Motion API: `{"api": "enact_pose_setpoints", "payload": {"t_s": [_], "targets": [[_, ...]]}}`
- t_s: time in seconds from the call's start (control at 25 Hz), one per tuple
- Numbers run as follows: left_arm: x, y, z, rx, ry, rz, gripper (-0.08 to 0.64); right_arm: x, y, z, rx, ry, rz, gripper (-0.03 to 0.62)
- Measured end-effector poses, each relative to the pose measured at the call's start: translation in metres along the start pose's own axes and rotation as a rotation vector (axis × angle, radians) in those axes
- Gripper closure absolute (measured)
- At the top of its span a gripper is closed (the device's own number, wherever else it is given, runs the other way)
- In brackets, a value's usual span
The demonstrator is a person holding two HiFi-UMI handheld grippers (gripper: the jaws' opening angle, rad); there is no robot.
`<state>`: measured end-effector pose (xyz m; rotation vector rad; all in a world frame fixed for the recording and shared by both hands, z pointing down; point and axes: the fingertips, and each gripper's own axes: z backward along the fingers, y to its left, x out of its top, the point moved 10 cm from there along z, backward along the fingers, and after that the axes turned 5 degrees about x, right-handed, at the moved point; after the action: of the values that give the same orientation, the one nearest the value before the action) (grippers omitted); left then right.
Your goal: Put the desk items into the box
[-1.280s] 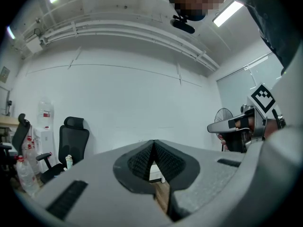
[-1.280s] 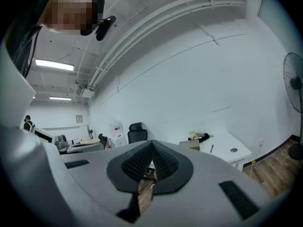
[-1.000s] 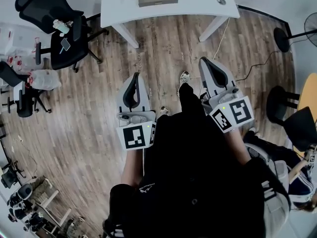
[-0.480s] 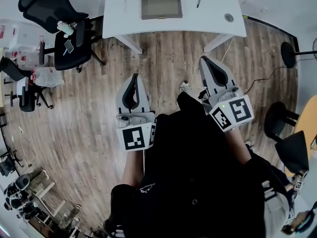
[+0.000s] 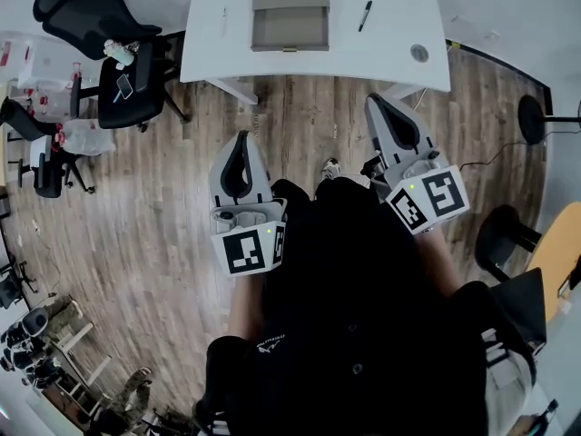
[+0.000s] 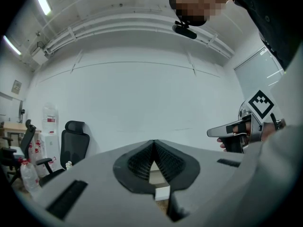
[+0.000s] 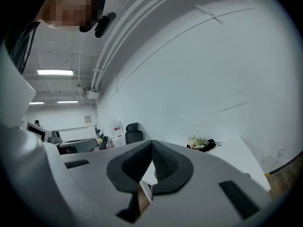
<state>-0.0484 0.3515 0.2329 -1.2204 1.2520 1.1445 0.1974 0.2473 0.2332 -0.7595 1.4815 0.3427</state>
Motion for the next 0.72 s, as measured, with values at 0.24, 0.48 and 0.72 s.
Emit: {"api": "enact_pose_setpoints", "payload": {"t_s": [0.24,0.48,0.72], "targets": [[-0.003,-0.007,-0.024,-0.01,0.018,-0.005,0.552,-0.004,-0.021,-0.003,-0.023,0.019,-0.027,0.594],[-0.005,-0.008,-0.057,-0.052,0.019,-0.005,0.552,0.001,-0.041,-0.007,-0.082,0.011,-0.029,0.594],[-0.006,-0.006,-0.106,-0.124,0.019,0.001,0.552,0.007,-0.063,-0.022,-0.161,0.008,-0.032,0.594]]}}
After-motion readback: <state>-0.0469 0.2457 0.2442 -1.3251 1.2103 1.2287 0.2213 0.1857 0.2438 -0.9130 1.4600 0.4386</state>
